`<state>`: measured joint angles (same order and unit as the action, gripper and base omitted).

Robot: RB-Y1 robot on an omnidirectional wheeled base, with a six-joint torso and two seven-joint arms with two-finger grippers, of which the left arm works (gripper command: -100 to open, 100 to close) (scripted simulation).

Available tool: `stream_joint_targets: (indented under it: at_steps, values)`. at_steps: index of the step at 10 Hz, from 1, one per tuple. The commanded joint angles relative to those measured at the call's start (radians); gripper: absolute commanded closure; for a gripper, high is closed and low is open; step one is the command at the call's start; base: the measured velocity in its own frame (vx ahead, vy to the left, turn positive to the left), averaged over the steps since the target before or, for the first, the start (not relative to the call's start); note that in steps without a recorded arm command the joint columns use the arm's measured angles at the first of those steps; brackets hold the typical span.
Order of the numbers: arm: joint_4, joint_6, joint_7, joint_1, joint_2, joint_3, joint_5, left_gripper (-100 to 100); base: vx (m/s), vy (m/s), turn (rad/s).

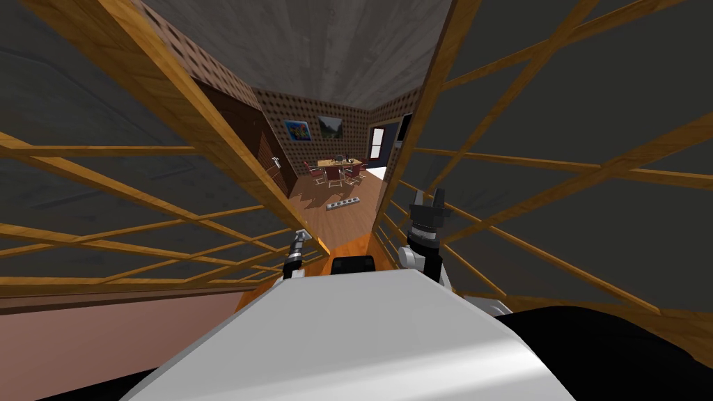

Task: Pull the door open

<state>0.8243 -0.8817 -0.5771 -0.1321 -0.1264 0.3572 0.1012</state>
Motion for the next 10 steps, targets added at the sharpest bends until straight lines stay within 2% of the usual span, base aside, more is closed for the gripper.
stream_joint_targets:
  at_steps: [1, 2, 4, 7, 8, 9, 10]
  values:
    - [-0.009, 0.000, 0.050, 0.005, 0.003, -0.017, -0.013, 100, -0.031, 0.000, -0.023]
    - [-0.009, 0.000, 0.056, 0.005, 0.003, -0.017, -0.013, 100, -0.025, 0.002, -0.006]
    - [-0.016, 0.000, 0.119, 0.011, -0.004, -0.035, -0.041, 100, -0.040, 0.003, -0.040]
    - [-0.020, 0.000, 0.179, 0.014, -0.008, -0.044, -0.055, 100, -0.031, 0.009, -0.020]
    - [-0.024, 0.000, 0.216, 0.017, -0.012, -0.053, -0.070, 100, -0.026, 0.002, -0.024]
    - [-0.024, 0.000, 0.220, 0.017, -0.012, -0.053, -0.070, 100, -0.024, 0.005, -0.016]
    - [-0.027, 0.000, 0.261, 0.021, -0.016, -0.062, -0.084, 100, -0.029, 0.004, -0.026]
